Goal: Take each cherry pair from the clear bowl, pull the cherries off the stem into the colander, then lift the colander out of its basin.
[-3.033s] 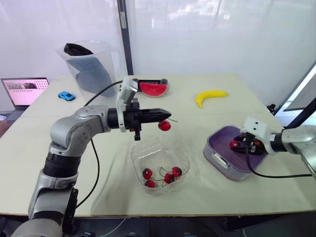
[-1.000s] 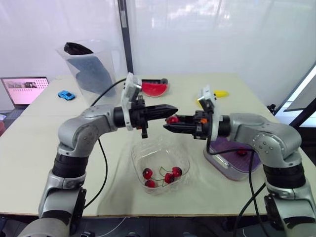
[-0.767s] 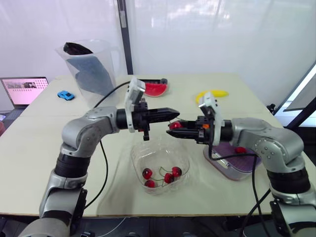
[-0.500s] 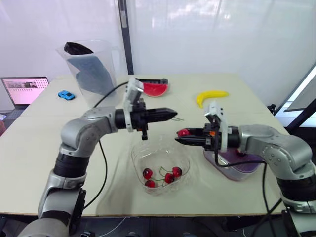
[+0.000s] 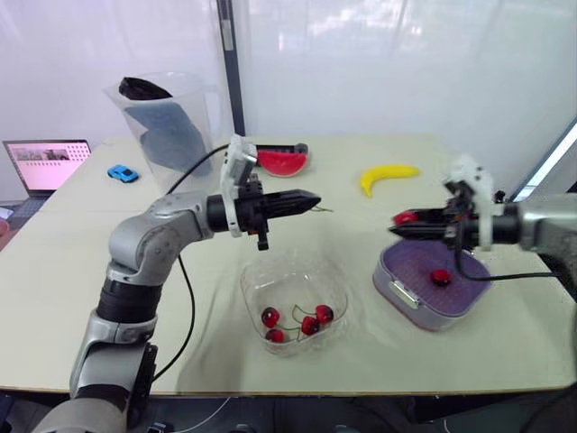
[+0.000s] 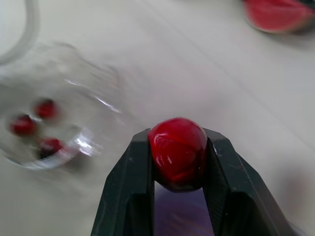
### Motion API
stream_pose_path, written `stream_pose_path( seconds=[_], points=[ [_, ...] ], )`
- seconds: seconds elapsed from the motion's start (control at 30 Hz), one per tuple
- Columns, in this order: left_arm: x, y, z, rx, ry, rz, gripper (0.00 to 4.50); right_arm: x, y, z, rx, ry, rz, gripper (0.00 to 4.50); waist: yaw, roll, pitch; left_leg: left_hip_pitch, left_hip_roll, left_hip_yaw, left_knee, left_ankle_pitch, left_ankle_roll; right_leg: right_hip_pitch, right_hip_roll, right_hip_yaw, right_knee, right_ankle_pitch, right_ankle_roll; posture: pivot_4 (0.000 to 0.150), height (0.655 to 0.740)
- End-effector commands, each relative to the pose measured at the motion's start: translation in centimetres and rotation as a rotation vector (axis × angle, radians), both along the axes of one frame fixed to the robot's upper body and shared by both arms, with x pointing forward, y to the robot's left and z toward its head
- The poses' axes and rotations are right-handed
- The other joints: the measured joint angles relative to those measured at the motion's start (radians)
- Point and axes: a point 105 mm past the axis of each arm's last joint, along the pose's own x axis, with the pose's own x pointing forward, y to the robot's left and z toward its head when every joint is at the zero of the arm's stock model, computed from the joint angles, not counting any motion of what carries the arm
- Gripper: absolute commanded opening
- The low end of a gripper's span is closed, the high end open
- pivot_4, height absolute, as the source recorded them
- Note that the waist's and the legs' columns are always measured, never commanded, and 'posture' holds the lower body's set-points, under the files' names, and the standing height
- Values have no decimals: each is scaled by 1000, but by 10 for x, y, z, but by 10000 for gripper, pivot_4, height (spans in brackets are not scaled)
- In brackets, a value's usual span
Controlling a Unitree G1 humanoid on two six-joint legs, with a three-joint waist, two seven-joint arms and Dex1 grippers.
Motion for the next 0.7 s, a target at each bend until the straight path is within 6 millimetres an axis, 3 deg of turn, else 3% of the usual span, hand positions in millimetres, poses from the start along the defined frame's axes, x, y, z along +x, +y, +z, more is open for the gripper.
stream_pose_path(
  seconds=[0.03, 0.27, 0.4, 0.5, 0.53, 0.6, 0.7],
  points=[
    [-5, 6, 8, -23, -49, 25, 0, 1, -21, -13, -152, 20, -15, 9612, -2, 0, 0, 0, 0, 0, 0, 0, 0, 0, 0, 0, 0, 0, 0, 1500, 7400],
    [-8, 5, 1, -27, -39, 41, 0, 11, -19, -55, -264, 70, 20, 9612, -2, 0, 0, 1, 1, 1, 0, 2, -4, 0, 1, 1, 0, 0, 0, 1500, 7400],
    [-11, 5, -1, -23, -33, 47, 0, 9, -23, -70, -320, 115, 19, 26095, 5, 0, 0, 0, 1, 0, 0, 3, -5, 0, 0, 1, 0, 0, 0, 1500, 7400],
    [-12, 6, 0, -24, -32, 52, 0, 11, -14, -55, -286, 85, 38, 41529, 5, 0, 0, 0, 1, 0, 0, 3, -5, 0, -1, 1, 0, 0, 0, 1500, 7400],
    [-12, 8, 0, -24, -31, 57, 0, 10, -15, -49, -294, 75, 41, 44752, 5, 0, 0, 0, 1, 0, 0, 3, -5, 0, -1, 1, 0, 0, 0, 1500, 7400],
    [-12, 10, -2, -18, -27, 67, 0, 5, -15, -32, -317, 52, 58, 44752, 2, 1, 0, 0, 1, 0, 0, 3, -5, 0, -1, 1, 0, 0, 0, 1500, 7400],
    [-12, 17, -3, -10, -17, 90, 0, -5, 9, 9, -196, -4, 133, 44752, -3, 1, 0, 0, 1, 0, -1, 3, -5, -1, 0, 1, 0, 0, 0, 1500, 7400]
  ],
)
